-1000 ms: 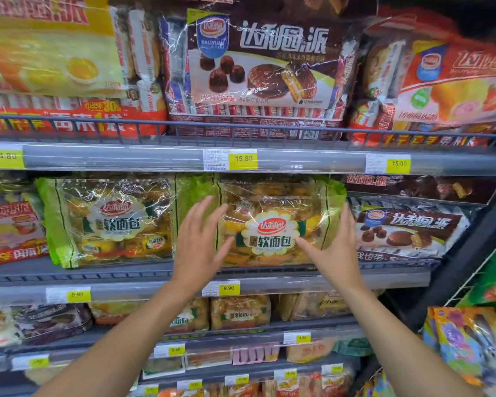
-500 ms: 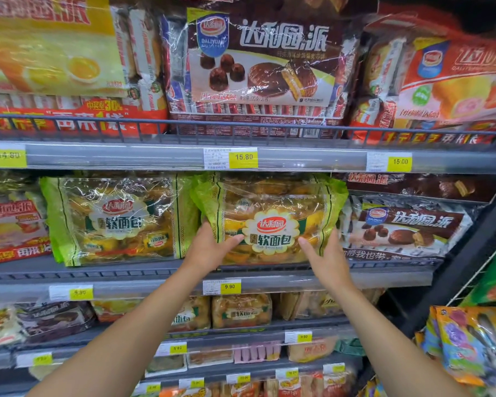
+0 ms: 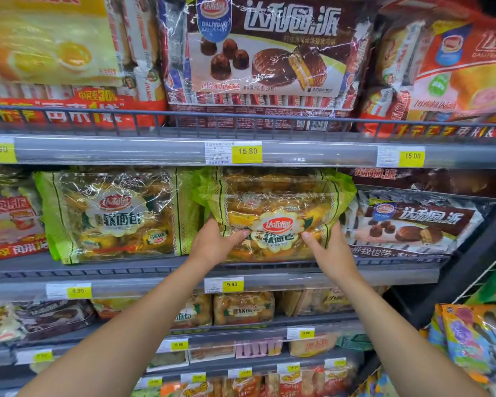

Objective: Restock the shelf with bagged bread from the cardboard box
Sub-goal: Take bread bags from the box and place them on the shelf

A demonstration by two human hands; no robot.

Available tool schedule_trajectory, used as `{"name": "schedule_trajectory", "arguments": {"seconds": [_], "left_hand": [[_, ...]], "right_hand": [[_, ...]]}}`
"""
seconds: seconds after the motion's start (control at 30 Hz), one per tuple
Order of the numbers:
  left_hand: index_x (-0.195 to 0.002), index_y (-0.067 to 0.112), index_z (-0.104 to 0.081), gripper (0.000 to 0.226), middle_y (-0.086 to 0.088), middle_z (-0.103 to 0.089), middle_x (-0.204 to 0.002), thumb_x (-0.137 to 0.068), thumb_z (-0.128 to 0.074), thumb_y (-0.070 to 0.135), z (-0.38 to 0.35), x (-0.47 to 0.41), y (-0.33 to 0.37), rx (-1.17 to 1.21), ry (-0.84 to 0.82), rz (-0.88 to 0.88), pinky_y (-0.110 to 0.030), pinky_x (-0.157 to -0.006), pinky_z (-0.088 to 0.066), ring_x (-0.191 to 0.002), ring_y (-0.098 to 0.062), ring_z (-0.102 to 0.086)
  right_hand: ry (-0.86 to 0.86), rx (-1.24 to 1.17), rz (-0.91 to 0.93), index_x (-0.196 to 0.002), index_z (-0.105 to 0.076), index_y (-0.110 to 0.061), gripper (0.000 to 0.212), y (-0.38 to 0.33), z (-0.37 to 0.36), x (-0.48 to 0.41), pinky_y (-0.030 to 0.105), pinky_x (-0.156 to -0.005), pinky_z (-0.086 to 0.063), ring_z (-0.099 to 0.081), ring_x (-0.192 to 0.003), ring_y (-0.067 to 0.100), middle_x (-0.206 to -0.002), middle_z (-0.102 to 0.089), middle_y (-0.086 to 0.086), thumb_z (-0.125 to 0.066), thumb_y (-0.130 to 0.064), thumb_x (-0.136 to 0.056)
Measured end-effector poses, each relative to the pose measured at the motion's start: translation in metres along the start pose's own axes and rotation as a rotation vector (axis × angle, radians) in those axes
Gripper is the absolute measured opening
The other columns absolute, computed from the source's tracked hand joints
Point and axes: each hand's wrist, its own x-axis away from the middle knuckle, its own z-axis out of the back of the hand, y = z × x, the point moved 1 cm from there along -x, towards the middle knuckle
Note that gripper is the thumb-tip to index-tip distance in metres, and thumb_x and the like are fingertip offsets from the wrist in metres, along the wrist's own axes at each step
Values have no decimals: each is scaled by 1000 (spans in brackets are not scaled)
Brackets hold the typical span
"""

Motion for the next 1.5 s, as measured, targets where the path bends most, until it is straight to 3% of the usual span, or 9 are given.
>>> {"name": "schedule_trajectory", "arguments": {"seconds": [0.07, 0.17, 0.27, 0.5, 0.87, 1.03, 1.13, 1.3, 1.5], "left_hand": [[-144, 8, -37, 99, -8, -55, -141, -75, -73, 68, 2, 1, -6, 70, -16, -30, -40, -100, -48, -128, -29, -53], [-149, 15, -36, 103, -4, -48, -151, -71, -71, 73, 7, 7, -15, 155, -26, -71, -42, -108, -44, -135, -25, -49], [-160, 11, -15, 116, -6, -22, -166, -77, -61, 77, 9, 14, -19, 175, 6, -77, -46, -120, -29, -151, -26, -27], [-160, 15, -16, 107, -5, -23, -166, -83, -44, 82, 15, 17, -14, 336, -8, -6, -49, -120, -26, -151, -28, -27], [-161, 20, -12, 100, -2, -17, -168, -87, -54, 72, 30, 82, -33, 178, 87, -96, -47, -120, -27, -152, -25, -23], [-160, 28, -12, 104, 4, -15, -168, -81, -61, 74, 55, 108, -60, 105, 111, -91, -53, -121, -28, -153, -23, -18], [-160, 27, -15, 99, 4, -17, -167, -84, -63, 68, 77, 115, -77, -2, 153, -146, -49, -121, -28, -153, -23, -19], [-157, 28, -23, 90, 1, -24, -164, -86, -63, 64, 120, 109, -114, -129, 186, -167, -48, -119, -32, -150, -24, -24], [-148, 29, -41, 69, 2, -43, -152, -89, -66, 54, 177, 81, -173, -216, 177, -140, -43, -110, -43, -139, -23, -41]], "right_hand": [[-3, -30, 7, -159, -7, -23, 116, 2, 1, 4, 49, -121, -27, -22, -151, 21, -166, -20, 0, -52, -86, -73], [-5, -62, 18, -159, -4, -28, 115, 4, 2, 12, 49, -122, -24, -19, -152, 18, -167, -15, -5, -55, -86, -74], [-7, -76, -7, -159, -2, -29, 123, 7, 3, 16, 49, -122, -23, -18, -153, 18, -167, -15, -6, -59, -89, -67], [-6, -10, 6, -160, 1, -25, 122, 10, 11, 33, 47, -123, -21, -14, -154, 19, -168, -9, -5, -64, -79, -72], [-42, 75, 106, -160, -3, -29, 108, -7, 30, 78, 50, -123, -18, -5, -155, 21, -168, 0, -7, -65, -68, -81], [-30, 38, 241, -159, -6, -34, 102, -36, 17, 104, 46, -120, -22, -7, -154, 17, -167, 1, -13, -68, -61, -84], [1, 35, 333, -157, -15, -34, 91, -59, 2, 119, 43, -118, -26, -12, -152, 15, -164, -8, -12, -68, -55, -87], [-19, 48, 419, -142, -42, -32, 61, -105, -40, 133, 30, -99, -44, -44, -131, 10, -141, -40, -11, -66, -49, -89], [-172, 107, 452, -136, -47, -34, 50, -166, -109, 131, 30, -83, -53, -56, -104, 4, -118, -52, -14, -64, -48, -91]]}}
